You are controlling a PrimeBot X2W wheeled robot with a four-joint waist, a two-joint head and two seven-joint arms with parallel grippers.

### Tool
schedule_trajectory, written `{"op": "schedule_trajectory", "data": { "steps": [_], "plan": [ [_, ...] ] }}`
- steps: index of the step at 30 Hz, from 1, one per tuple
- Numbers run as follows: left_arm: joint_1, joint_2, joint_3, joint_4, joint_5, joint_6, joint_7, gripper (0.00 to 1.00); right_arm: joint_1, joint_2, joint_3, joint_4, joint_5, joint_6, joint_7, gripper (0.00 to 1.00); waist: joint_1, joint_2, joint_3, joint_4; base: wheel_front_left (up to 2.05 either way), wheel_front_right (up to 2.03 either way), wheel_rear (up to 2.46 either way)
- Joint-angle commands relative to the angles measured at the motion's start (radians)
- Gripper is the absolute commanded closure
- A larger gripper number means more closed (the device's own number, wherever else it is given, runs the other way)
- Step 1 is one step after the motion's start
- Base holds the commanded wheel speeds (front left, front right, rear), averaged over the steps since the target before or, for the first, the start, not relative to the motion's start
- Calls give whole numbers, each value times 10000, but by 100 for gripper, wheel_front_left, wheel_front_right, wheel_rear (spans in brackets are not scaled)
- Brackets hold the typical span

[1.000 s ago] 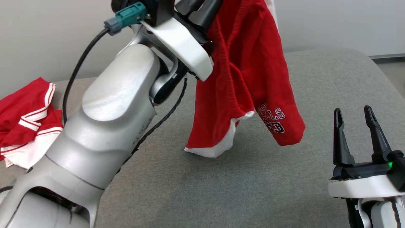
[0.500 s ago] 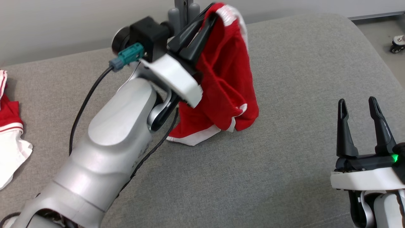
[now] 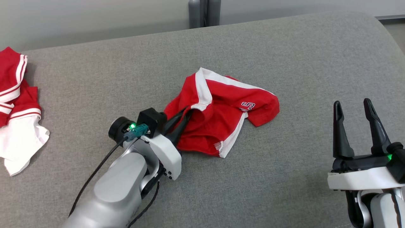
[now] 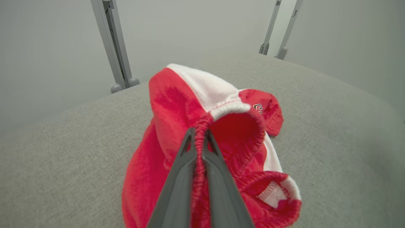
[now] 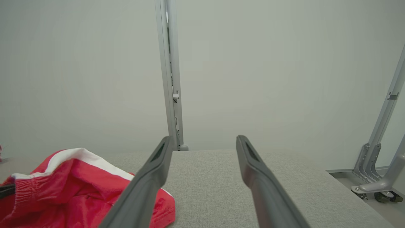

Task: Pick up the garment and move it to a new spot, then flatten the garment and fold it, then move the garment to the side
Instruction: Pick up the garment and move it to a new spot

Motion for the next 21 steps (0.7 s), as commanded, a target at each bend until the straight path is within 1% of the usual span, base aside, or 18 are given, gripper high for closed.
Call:
{"op": "schedule_trajectory", "data": {
  "steps": [1, 5, 6, 7, 8, 9, 13, 21],
  "plan": [
    [75, 12, -7, 44, 41, 3, -46, 100, -86, -60, -14, 38, 0, 2, -4, 0, 0, 0, -22, 17, 0, 0, 0],
    [389, -105, 36, 468, 100, 3, -46, 100, -69, -60, 26, 153, -8, 2, -4, 0, 0, 0, -111, 37, 0, 0, 0],
    [443, -111, 81, 518, 160, 3, -46, 85, -54, -60, 11, 178, -19, 2, -4, 0, 0, 0, -136, 42, 0, 0, 0],
    [500, -99, 133, 555, 228, 3, -46, 57, -31, -60, -16, 193, -25, 2, -4, 0, 0, 0, -167, 54, 0, 0, 0],
    [566, -92, 215, 559, 267, 3, -47, 15, 4, -60, -53, 218, -50, 2, -4, 0, 0, 0, -206, 75, 0, 0, 0],
    [649, -88, 310, 542, 322, 3, -47, 1, 50, -58, -91, 243, -66, 2, -4, 0, 0, 0, -255, 105, 0, 0, 0],
    [1032, -98, 852, 314, 490, 3, -36, 0, 207, -58, -236, 354, -151, 2, -4, 0, 0, 0, -489, 253, 0, 0, 0],
    [2255, -213, 2243, -729, 929, 11, -36, 0, 456, -60, -270, 563, -275, 2, -4, 0, 0, 0, -1083, 627, 0, 0, 0]
  ]
}}
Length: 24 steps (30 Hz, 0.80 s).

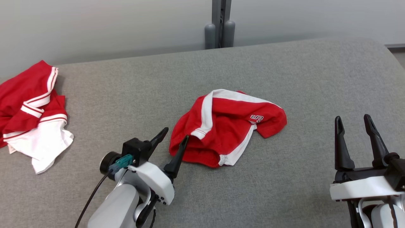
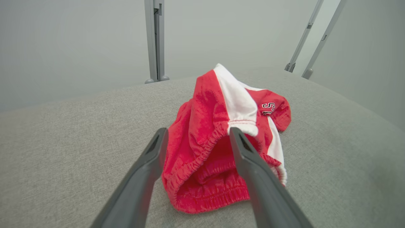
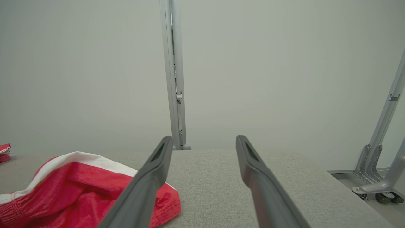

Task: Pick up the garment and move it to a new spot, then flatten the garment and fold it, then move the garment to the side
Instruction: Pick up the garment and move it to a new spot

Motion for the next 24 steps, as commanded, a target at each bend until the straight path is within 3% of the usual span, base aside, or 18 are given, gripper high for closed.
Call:
{"op": "schedule_trajectory", "data": {
  "steps": [1, 16, 24],
  "plan": [
    [317, 36, 307, -211, 163, 26, -23, 0, 94, -60, -24, 36, -84, 2, -4, 0, 0, -1, -239, 161, 0, 0, 0],
    [2956, -391, 3207, -2395, 1043, 870, -22, 0, 746, -60, -212, 270, -294, 2, -4, 0, 0, -1, -1256, 684, 0, 0, 0],
    [3945, -532, 3875, -3328, 1668, 963, -22, 0, 994, -60, -49, 355, -120, 2, -4, 0, 0, -1, -1448, 862, 0, 0, 0]
  ]
}}
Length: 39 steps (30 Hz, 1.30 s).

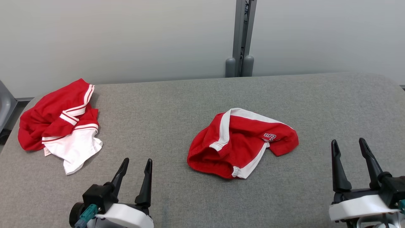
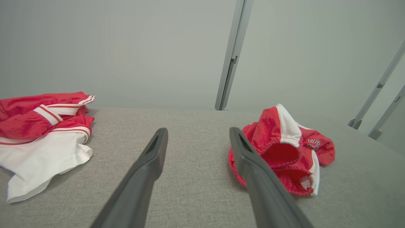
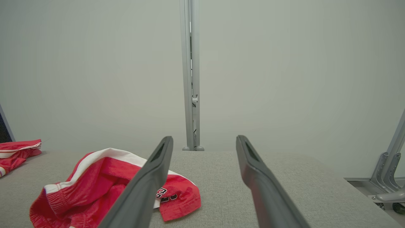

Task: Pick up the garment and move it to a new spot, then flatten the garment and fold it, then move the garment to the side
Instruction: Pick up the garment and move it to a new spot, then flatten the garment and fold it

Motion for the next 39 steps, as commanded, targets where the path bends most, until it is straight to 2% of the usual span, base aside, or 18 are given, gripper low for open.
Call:
{"op": "schedule_trajectory", "data": {
  "steps": [1, 8, 26, 35, 39],
  "plan": [
    [128, 39, 113, -91, 105, 61, -20, 0, 141, -56, 18, 8, 60, 2, -4, 0, 0, -1, -29, 11, 0, 0, 0],
    [850, -28, 840, -675, 442, 357, -20, 0, 393, -56, 187, 12, 243, 2, -4, 0, 0, -1, -142, -50, 0, 0, 0],
    [912, -41, 761, -697, 479, 407, -20, 0, 313, -58, 301, 180, 214, 2, -4, 0, 0, -1, -132, -148, 0, 0, 0],
    [826, -44, 444, -508, 313, 429, -20, 0, 280, -57, 263, 216, 197, 2, -3, 0, 0, -1, -102, -154, 0, 0, 0],
    [587, -47, -295, -236, 75, 253, -20, 0, 272, -58, 241, 260, 197, 2, -3, 0, 0, -1, -67, -169, 0, 0, 0]
  ]
}}
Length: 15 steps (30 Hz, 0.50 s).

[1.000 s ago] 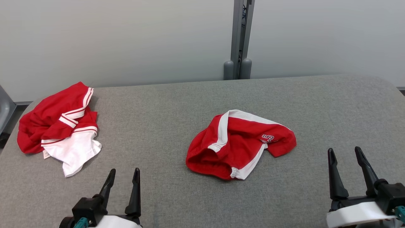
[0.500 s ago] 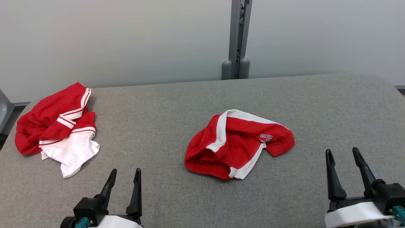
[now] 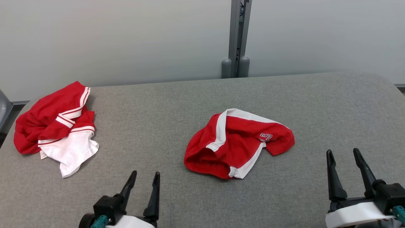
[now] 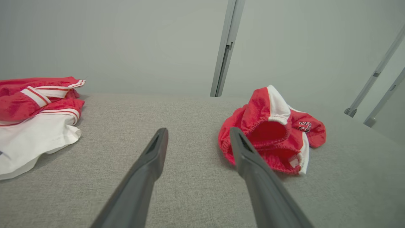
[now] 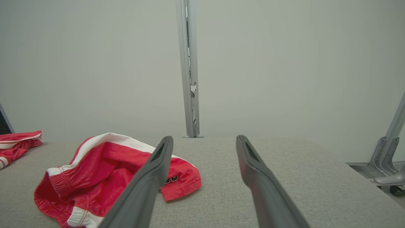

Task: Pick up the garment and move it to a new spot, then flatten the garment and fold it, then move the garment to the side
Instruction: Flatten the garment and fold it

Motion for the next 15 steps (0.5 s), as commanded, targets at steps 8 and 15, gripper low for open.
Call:
{"op": "schedule_trajectory", "data": {
  "steps": [8, 15],
  "plan": [
    [-1075, 29, -1815, 772, -924, -380, 297, 0, -170, -62, 7, 48, -6, 2, -3, 0, 0, -1, 142, -173, 0, 0, 0],
    [-2221, 29, -3184, 1136, -2879, -334, 1439, 0, -357, -62, -15, 6, 31, 2, -3, 0, 0, -1, 427, -610, 0, 0, 0]
  ]
}}
